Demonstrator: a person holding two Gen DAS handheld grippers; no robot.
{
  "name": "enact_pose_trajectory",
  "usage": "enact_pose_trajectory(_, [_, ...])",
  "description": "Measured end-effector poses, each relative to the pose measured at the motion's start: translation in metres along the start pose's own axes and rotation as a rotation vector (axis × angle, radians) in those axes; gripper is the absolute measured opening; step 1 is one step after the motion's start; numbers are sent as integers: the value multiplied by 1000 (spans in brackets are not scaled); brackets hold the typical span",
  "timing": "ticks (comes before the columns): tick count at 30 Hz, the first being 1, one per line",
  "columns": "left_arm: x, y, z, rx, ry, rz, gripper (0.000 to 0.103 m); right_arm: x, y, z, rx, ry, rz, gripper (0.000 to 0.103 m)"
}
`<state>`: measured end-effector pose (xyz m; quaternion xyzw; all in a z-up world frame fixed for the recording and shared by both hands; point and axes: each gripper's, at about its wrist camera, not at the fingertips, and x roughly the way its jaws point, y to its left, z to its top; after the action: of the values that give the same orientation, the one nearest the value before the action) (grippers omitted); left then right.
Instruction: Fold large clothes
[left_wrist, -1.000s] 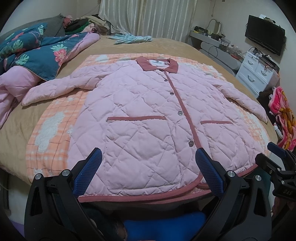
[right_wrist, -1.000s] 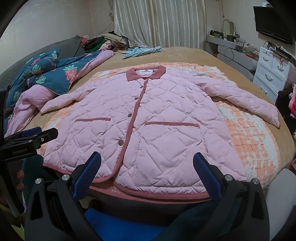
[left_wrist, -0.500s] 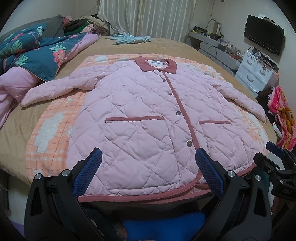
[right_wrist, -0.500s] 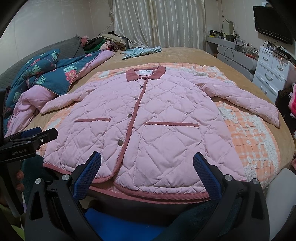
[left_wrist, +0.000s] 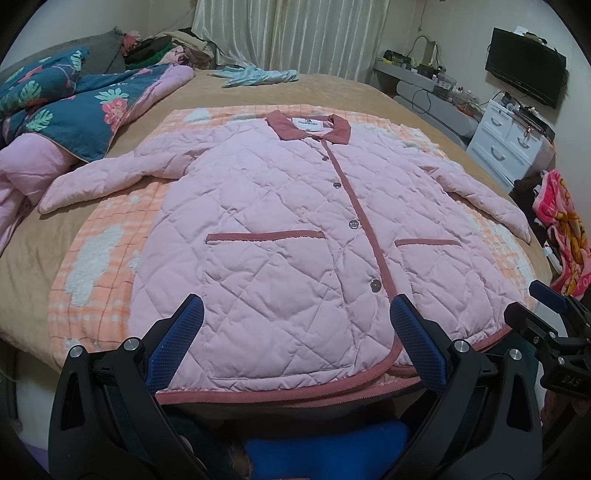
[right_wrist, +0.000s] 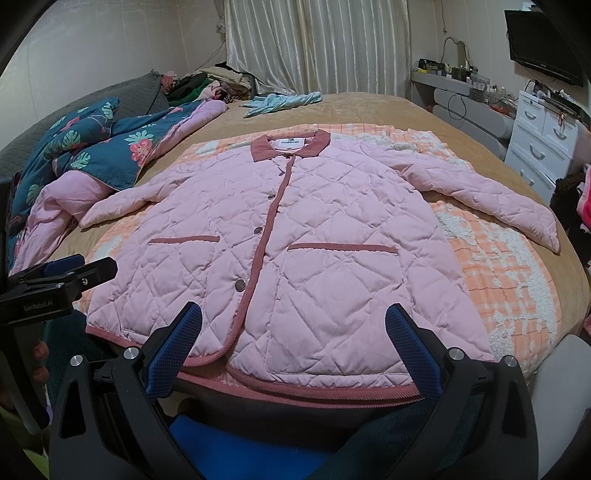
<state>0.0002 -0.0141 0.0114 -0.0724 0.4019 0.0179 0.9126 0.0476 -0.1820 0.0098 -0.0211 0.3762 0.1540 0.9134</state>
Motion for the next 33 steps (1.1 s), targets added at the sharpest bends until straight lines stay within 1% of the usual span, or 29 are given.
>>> enact_pose_trajectory(12, [14,8,11,-13,17,6,95,17,1,14,4,22,7,99])
enact_pose_trajectory(24, [25,11,55,-33,-1,12,95,31,-6,52,-8,26,-29,99])
enact_pose_trajectory(29, [29,13,71,-38,-1,18,95,35,-8,69,-5,19,-22,99])
enact_pose_trajectory(33, [31,16,84,-49,-7,8,95,39,-8,83,0,9,-10,99])
